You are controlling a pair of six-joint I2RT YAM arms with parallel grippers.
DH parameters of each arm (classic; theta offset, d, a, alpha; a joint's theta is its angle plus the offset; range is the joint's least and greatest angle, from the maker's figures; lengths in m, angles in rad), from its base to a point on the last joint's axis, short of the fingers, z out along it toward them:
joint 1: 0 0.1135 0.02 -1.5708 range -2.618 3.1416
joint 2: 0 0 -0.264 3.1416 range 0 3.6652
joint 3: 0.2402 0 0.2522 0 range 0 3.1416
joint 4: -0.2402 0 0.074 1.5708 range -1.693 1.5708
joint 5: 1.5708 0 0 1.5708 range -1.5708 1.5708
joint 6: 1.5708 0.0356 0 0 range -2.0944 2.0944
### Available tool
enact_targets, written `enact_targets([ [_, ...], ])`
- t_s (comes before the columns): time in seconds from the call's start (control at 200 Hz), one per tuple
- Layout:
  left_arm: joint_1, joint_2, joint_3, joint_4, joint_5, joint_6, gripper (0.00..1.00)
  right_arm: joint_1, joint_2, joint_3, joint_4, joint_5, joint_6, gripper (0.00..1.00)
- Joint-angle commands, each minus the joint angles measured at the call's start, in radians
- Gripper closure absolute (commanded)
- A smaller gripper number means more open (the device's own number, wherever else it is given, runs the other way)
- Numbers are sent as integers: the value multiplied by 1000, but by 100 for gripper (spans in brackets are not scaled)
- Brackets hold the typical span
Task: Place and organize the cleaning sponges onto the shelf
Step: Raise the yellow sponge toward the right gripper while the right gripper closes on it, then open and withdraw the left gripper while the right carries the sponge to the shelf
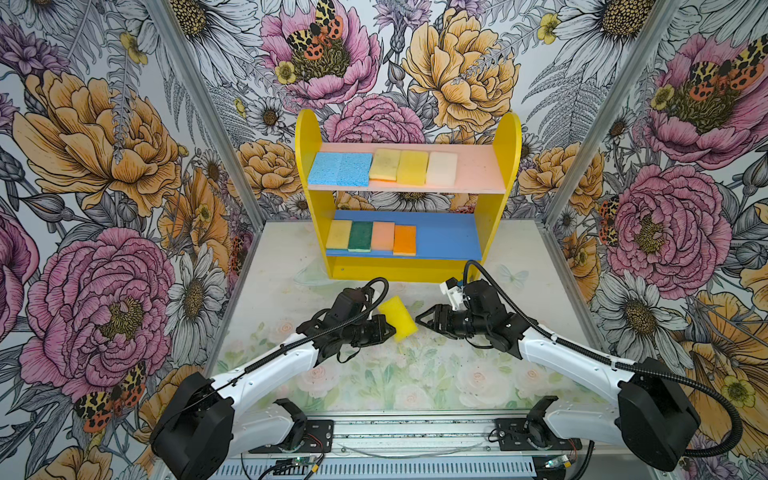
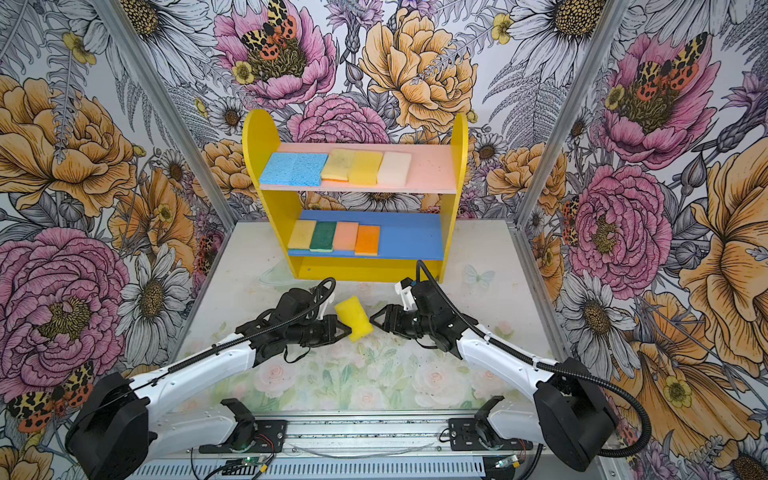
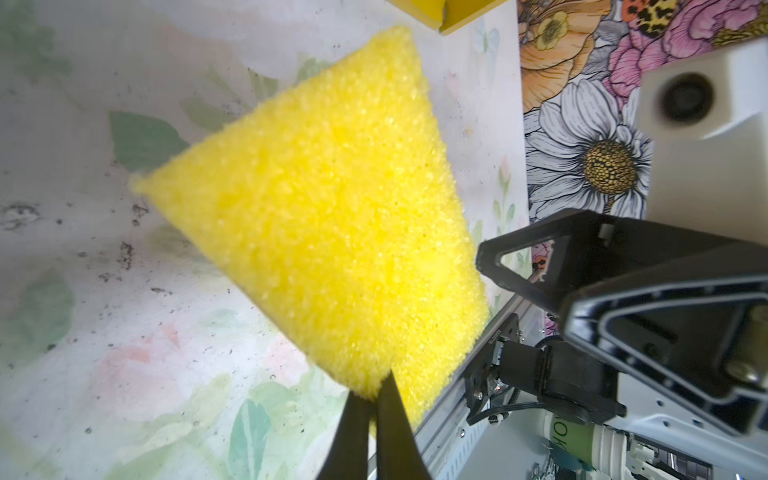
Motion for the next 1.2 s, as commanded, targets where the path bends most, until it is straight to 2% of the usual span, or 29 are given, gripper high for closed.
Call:
enact_targets([
  [0.0,13,-68,24,-68,34,33,100,6,-32,52,-26,-35,-11,41],
  [0.255,23,-146,19,-82,48,10,99,32,-49,95,-24,-55,3,42],
  [0.565,27,-158,24,-81,61,4,99,62,-29,118,-23,-84,1,43],
  [0.88,30,-171,18,-82,61,-1,99,97,15,152,-20,-99,-14,50],
  [1.196,35,-184,9,-81,66,-4,99,103,26,130,-26,-31,0,52],
])
